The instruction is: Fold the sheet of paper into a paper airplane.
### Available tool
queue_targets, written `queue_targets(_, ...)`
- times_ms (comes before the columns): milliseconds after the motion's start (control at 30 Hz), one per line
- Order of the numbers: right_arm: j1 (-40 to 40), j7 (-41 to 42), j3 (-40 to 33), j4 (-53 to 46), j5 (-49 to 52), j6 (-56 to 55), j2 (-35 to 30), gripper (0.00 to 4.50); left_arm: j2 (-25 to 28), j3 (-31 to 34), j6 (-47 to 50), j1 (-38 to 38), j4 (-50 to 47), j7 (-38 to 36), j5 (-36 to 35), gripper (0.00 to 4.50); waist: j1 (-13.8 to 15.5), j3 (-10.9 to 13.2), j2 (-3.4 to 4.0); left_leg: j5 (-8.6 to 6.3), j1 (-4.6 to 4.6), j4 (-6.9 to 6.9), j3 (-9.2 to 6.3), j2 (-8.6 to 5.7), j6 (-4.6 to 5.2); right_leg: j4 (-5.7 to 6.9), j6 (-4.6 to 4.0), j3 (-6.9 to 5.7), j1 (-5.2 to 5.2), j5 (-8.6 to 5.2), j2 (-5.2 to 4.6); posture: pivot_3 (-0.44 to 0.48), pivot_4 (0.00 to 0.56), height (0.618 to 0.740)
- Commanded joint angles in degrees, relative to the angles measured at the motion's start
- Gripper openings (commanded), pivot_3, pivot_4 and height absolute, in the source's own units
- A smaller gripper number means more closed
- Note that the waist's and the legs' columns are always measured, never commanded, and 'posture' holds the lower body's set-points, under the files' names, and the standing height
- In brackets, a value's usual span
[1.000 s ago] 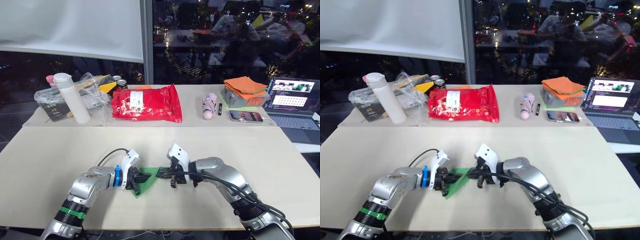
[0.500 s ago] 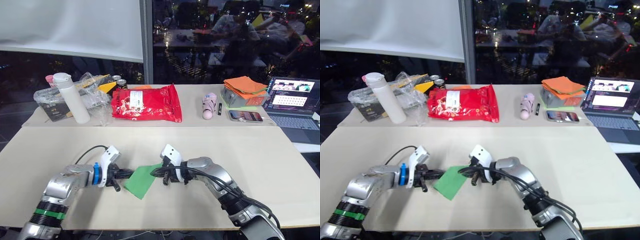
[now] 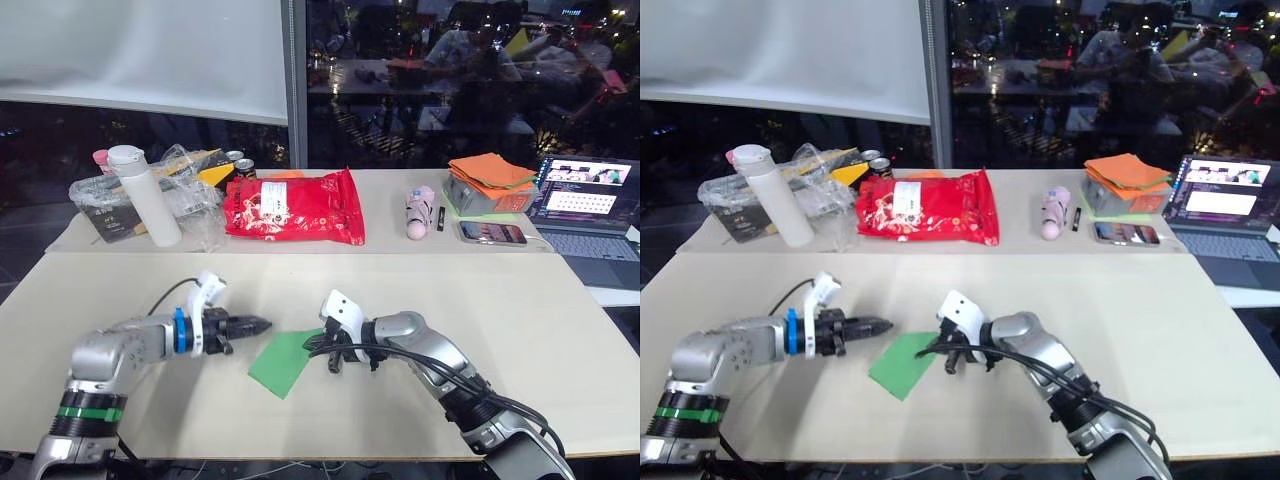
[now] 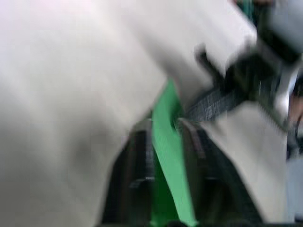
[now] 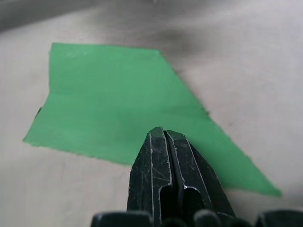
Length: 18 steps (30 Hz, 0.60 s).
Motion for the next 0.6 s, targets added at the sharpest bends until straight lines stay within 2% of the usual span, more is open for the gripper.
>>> queue_targets(33,1.26,0.93,0.3,-0.95,0.06,-0.07,-0.29,0.0,-0.49,4.95,4.99,-2.64,1.6,3.4,-3.66,2.54,-0.15,0.0,0.0,0.0,0.0,0.0,0.0,0.0,0.0,0.0,0.0,0.0,0.01,0.0,0.0,0.0,0.15,0.732)
queue_targets(67,1.35,0.89,0.29,-1.02,0.02,-0.23,-0.17,0.0,-0.2,4.89,6.18,-2.97,1.38,3.47,-4.12,2.89,-0.32,0.0,0.0,0.0,0.01,0.0,0.0,0.0,0.0,0.0,0.0,0.0,0.02,0.0,0.0,0.0,0.15,0.732)
queue_targets(133,1.47,1.25,0.57,-1.22,0.03,-1.24,0.17,0.0,1.13,4.77,16.76,-5.1,2.42,1.73,-9.11,3.52,-0.69,0.0,-0.02,0.0,0.0,0.0,0.0,0.0,0.0,0.0,0.01,0.0,0.03,0.0,0.0,0.0,0.15,0.732)
queue_targets(200,1.38,1.2,0.53,-1.51,0.34,-1.02,0.79,0.0,3.14,3.14,25.57,-6.54,3.5,-1.67,-13.4,3.52,-1.02,0.02,-0.05,0.0,-0.01,0.0,-0.01,0.0,0.0,0.03,0.01,0.0,0.01,0.0,0.01,0.0,0.15,0.732)
queue_targets(267,1.07,0.98,0.59,-1.48,0.04,-1.0,1.07,0.0,4.61,-0.18,28.63,-7.41,5.59,-1.16,-12.03,3.52,-1.13,0.02,-0.04,0.0,-0.02,-0.01,-0.02,0.0,0.0,0.08,0.01,0.0,-0.03,0.0,0.03,0.0,0.15,0.732)
queue_targets(433,1.23,0.88,0.41,-1.58,-0.18,-1.06,1.1,0.0,5.98,-6.69,29.91,-9.78,10.56,0.02,-8.29,3.52,-1.13,0.02,-0.04,0.0,0.1,-0.07,-0.03,0.0,0.0,0.1,-0.01,0.0,-0.03,-0.02,0.04,0.0,0.15,0.732)
queue_targets(600,1.5,0.91,0.29,-1.9,-0.13,-0.86,0.86,0.0,5.76,-9.48,29.21,-11.32,12.93,-0.84,-6.97,3.52,-1.06,0.02,-0.05,0.0,0.06,-0.07,-0.03,0.0,-0.01,0.09,-0.01,0.0,-0.04,-0.02,0.04,0.0,0.15,0.732)
